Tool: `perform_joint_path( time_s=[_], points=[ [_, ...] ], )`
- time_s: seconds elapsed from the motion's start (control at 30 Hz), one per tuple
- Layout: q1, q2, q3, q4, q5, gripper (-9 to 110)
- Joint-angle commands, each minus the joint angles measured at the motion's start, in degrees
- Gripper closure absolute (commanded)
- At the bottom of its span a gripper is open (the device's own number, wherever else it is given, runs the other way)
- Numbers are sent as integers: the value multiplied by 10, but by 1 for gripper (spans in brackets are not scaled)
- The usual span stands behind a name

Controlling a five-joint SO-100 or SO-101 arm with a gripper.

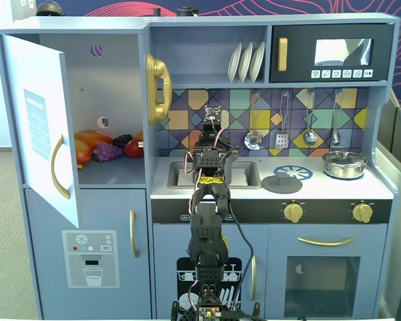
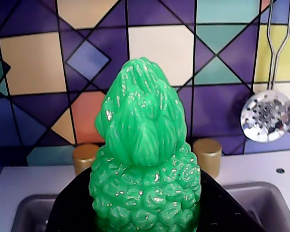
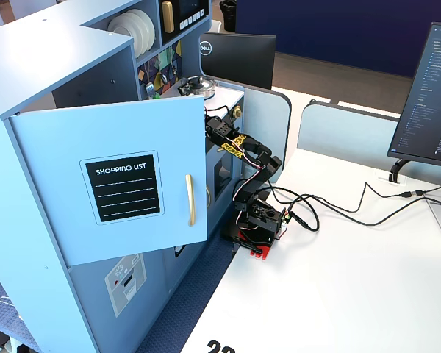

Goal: Pick up the green pineapple from the left cabinet and place it in the gray recipient

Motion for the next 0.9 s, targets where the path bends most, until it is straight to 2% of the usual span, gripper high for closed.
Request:
perform_joint_path(
  time_s=[0.0, 0.03, 0.1, 0.2, 0.33, 0.47, 0.7, 0.8, 0.87],
  points=[
    [16, 18, -3, -1, 33, 71],
    [20, 18, -1, 1, 45, 59],
    [25, 17, -1, 13, 30, 48],
    [25, 13, -2, 11, 18, 45],
    [16, 19, -5, -4, 22, 46],
    [-16, 113, -5, 65, 19, 50],
    [7, 308, -14, 494, 42, 55],
    [-3, 363, 47, 589, 24, 71],
    [-11, 386, 106, 627, -4, 87]
  ],
)
